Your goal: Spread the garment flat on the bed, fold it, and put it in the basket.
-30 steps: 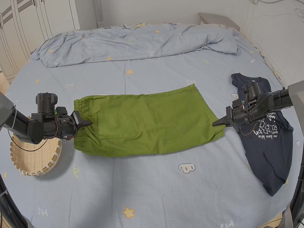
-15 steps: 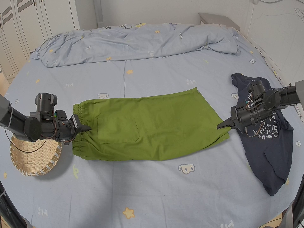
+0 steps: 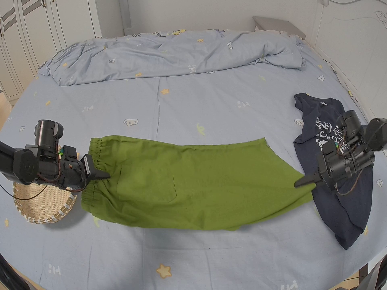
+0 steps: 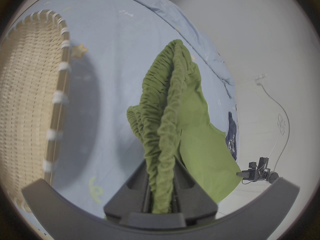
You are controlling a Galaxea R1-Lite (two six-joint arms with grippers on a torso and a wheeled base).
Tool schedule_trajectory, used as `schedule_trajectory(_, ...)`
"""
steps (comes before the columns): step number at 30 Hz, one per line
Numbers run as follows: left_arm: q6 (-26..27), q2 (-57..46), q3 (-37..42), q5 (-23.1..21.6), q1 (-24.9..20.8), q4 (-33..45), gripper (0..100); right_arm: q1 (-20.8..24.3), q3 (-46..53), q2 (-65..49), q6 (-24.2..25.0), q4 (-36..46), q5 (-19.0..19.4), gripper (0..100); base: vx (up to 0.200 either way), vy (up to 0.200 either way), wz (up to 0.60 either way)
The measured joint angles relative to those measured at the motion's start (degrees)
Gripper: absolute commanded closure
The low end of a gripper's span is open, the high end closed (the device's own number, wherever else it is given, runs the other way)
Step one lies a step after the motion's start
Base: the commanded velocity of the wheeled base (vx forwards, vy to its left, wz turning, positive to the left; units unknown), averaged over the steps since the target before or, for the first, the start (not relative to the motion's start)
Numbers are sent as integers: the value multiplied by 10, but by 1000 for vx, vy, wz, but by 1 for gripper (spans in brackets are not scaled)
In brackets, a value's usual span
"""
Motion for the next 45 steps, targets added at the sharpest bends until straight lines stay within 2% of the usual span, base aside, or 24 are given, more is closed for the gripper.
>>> schedule_trajectory(8, 54, -56, 121, 1, 3, 6, 100, 7, 161, -96, -11, 2, 0, 100, 0, 0, 0)
schedule_trajectory(17, 98, -119, 238, 1, 4, 5, 100, 18, 285, -164, -15, -35, 2, 100, 0, 0, 0)
schedule_trajectory(18, 100, -125, 246, 1, 4, 4, 100, 19, 298, -169, -15, -50, 2, 0, 0, 0, 0)
schedule_trajectory(27, 104, -160, 270, 2, -3, 5, 100, 23, 346, -182, -15, -93, 2, 0, 0, 0, 0)
schedule_trajectory(35, 108, -222, 260, 6, -14, 42, 100, 21, 308, -189, -4, -93, -1, 0, 0, 0, 0)
schedule_trajectory(39, 146, -257, 232, 9, -5, 131, 100, 21, 251, -195, 23, -93, -2, 0, 0, 0, 0)
schedule_trajectory(45, 236, -295, 178, 11, 59, 210, 100, 22, 197, -200, 49, -92, -2, 0, 0, 0, 0)
